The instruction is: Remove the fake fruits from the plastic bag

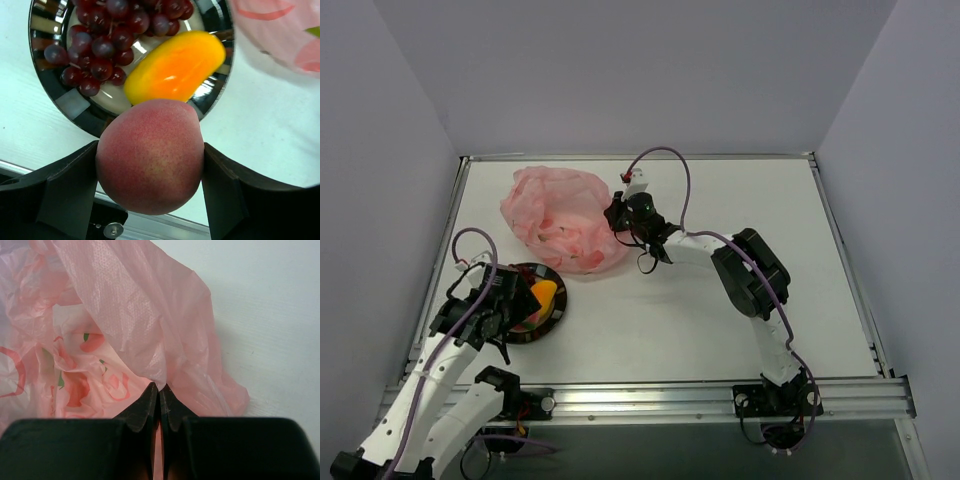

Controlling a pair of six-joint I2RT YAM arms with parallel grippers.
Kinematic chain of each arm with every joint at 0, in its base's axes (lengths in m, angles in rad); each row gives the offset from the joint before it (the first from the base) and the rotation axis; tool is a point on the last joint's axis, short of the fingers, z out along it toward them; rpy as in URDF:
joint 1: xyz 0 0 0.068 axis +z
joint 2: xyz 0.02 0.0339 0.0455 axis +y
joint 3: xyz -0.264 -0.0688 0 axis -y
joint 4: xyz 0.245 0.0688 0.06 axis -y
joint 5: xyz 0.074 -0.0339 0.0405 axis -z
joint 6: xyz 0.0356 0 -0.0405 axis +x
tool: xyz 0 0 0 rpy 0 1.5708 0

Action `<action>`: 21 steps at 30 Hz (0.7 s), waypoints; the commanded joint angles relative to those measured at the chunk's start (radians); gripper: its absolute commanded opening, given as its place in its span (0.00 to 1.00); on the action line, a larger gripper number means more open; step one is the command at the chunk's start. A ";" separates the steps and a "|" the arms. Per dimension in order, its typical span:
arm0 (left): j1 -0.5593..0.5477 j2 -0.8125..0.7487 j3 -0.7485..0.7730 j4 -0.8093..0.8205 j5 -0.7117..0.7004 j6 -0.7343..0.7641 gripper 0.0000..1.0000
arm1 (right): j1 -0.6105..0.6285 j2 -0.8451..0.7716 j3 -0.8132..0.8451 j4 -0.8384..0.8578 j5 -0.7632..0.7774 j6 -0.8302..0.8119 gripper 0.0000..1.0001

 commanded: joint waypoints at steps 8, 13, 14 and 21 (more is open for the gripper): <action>-0.011 0.154 -0.116 0.077 -0.130 -0.118 0.33 | -0.003 -0.035 0.028 0.048 -0.017 -0.007 0.00; -0.013 0.147 -0.169 0.115 -0.151 -0.124 0.34 | -0.003 -0.040 0.020 0.051 -0.023 -0.019 0.00; -0.011 0.145 -0.169 0.115 -0.158 -0.120 0.36 | -0.003 -0.040 0.020 0.051 -0.024 -0.021 0.00; -0.013 0.114 -0.161 0.140 -0.188 -0.078 0.71 | -0.003 -0.035 0.023 0.057 -0.032 -0.015 0.00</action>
